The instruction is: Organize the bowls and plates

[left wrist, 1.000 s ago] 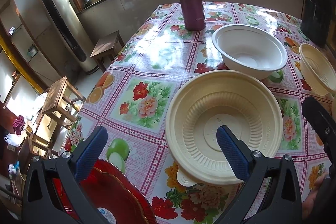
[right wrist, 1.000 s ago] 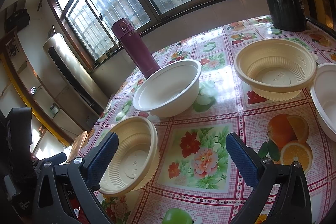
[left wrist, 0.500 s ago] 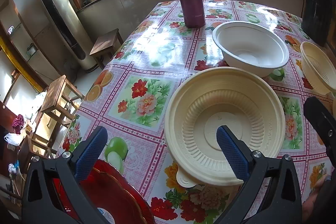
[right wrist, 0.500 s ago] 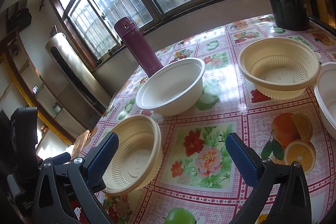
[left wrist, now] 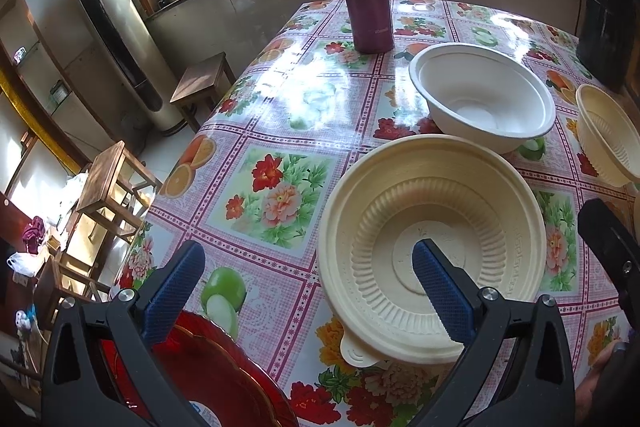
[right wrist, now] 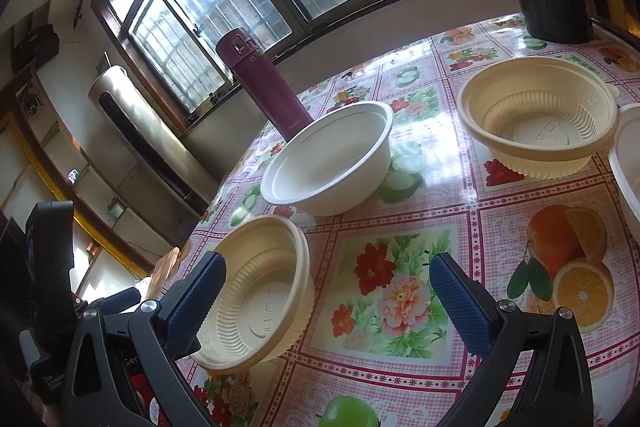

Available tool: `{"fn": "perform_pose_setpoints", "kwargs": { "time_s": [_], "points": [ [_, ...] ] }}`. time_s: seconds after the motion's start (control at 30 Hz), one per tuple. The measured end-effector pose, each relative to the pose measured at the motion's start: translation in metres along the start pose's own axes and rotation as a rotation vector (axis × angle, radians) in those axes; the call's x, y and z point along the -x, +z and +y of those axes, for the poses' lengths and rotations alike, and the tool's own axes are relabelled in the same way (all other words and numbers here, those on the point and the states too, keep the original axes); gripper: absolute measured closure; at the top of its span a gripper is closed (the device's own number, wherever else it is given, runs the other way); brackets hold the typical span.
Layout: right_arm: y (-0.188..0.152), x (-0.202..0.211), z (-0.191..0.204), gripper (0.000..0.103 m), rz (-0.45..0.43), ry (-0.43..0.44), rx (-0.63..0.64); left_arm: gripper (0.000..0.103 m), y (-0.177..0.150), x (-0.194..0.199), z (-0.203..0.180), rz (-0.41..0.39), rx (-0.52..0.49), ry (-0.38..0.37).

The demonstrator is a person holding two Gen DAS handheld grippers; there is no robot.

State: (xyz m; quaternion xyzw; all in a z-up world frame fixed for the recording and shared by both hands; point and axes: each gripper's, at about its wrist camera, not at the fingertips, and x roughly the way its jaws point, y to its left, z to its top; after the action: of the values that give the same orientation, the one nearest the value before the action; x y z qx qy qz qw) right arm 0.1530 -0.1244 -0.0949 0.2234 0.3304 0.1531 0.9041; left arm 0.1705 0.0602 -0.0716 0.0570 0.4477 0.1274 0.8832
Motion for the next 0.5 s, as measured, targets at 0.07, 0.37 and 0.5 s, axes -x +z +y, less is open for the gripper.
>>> {"fn": "perform_pose_setpoints", "kwargs": {
  "time_s": [0.07,0.37,0.5],
  "points": [
    [0.0,-0.0006,-0.0016,0.001,0.007,0.01,-0.012,0.0,0.0024,-0.0005,0.005,0.002,0.014,-0.001],
    [-0.003,-0.0036,0.0044,0.001,0.022,0.024,0.006,0.0,0.0035,-0.0068,0.0089,0.037,0.037,-0.009],
    [-0.0043,-0.0059,0.0075,0.001,0.03,0.022,0.019,0.0,0.0023,-0.0072,0.0058,0.042,0.028,0.001]
  ]
}}
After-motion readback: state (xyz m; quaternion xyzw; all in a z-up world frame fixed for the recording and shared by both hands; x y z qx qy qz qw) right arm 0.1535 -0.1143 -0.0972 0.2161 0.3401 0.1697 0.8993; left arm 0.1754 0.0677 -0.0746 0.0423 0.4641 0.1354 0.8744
